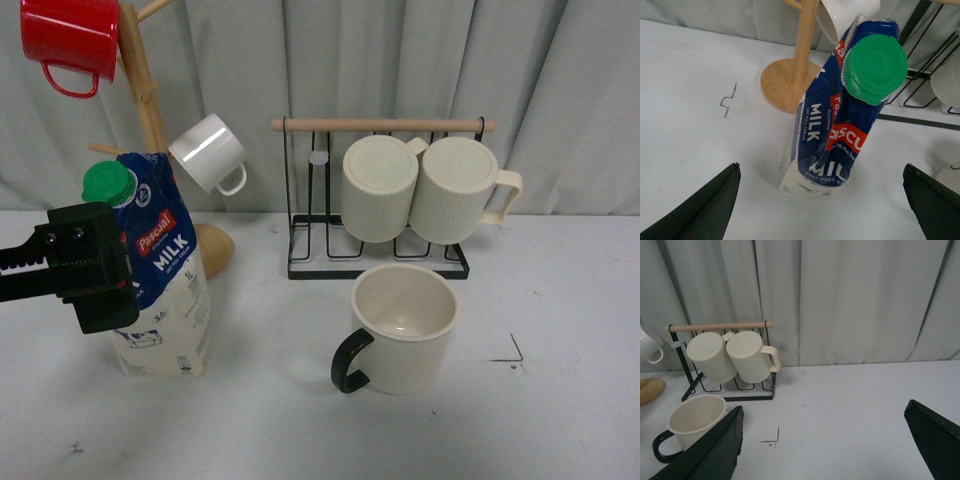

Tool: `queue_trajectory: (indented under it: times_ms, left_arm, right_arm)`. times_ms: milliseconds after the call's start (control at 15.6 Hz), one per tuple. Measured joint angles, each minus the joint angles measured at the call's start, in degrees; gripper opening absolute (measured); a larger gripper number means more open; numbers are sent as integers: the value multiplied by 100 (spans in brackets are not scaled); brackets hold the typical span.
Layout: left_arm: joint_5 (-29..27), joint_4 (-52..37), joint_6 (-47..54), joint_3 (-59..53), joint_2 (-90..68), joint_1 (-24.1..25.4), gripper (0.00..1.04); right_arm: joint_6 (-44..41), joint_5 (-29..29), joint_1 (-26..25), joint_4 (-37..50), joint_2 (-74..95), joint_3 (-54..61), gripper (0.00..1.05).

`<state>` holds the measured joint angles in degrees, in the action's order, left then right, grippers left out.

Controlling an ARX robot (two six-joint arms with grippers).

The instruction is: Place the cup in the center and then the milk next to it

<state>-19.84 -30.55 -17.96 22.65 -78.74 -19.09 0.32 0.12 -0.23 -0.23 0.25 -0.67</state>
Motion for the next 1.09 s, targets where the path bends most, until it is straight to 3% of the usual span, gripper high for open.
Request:
queue_trajectory:
  times_ms: [256,576,832,1088]
  left_arm:
    - [129,-404,107,275,-601,-61,98]
    - [291,-1213,494,507,-1488,310,98]
    - [383,-1561,551,800,-2033,98,98]
    - [372,-1912,741,815,-2251,83,58]
  right_arm:
    - [0,0,0,0,0,0,98]
    - [0,0,0,2,0,0,98]
    - [0,0,0,0,0,0,98]
    - [0,0,0,0,0,0,98]
